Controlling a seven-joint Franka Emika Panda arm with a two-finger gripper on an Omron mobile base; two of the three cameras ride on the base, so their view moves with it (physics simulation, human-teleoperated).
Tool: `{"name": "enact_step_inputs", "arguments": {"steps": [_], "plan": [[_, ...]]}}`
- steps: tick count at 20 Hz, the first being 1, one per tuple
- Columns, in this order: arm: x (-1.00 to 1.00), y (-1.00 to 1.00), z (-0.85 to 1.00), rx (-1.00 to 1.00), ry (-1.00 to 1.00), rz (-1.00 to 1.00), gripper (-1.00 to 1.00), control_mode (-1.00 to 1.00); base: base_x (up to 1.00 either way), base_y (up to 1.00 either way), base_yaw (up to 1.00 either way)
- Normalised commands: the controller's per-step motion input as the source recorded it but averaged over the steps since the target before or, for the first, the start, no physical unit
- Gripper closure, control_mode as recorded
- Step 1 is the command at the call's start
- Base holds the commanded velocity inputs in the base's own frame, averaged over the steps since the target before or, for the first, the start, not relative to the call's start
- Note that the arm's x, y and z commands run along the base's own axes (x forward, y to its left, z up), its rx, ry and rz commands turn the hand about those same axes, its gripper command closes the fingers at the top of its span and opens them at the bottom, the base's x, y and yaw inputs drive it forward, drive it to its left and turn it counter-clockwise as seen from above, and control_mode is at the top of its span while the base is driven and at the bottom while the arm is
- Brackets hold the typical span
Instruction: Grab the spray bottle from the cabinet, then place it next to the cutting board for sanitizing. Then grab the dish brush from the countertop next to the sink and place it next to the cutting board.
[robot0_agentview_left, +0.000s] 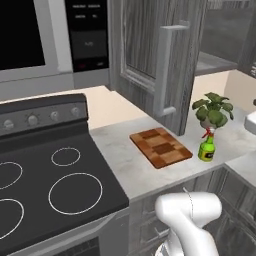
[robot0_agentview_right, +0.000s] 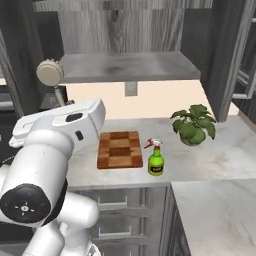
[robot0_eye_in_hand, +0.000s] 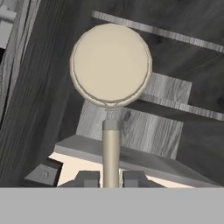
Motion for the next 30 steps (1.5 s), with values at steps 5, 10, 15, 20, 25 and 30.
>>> {"name": "enact_step_inputs", "arguments": {"steps": [5,10,15,20,25,30], "plan": [[0.00,0.00,0.00,0.00,0.00,0.00,1.00,1.00,0.67,-0.01,0.22],[0.00,0.00,0.00,0.00,0.00,0.00,1.00,1.00,0.81,0.00,0.28],[0.00,0.00,0.00,0.00,0.00,0.00,1.00,1.00,0.76,-0.08,0.31],[0.00,0.00,0.00,0.00,0.00,0.00,1.00,1.00,0.57,-0.25,0.32],[0.00,0.00,0.00,0.00,0.00,0.00,1.00,1.00,0.49,-0.12,0.30],[0.00,0.00,0.00,0.00,0.00,0.00,1.00,1.00,0.40,-0.03,0.20]]}}
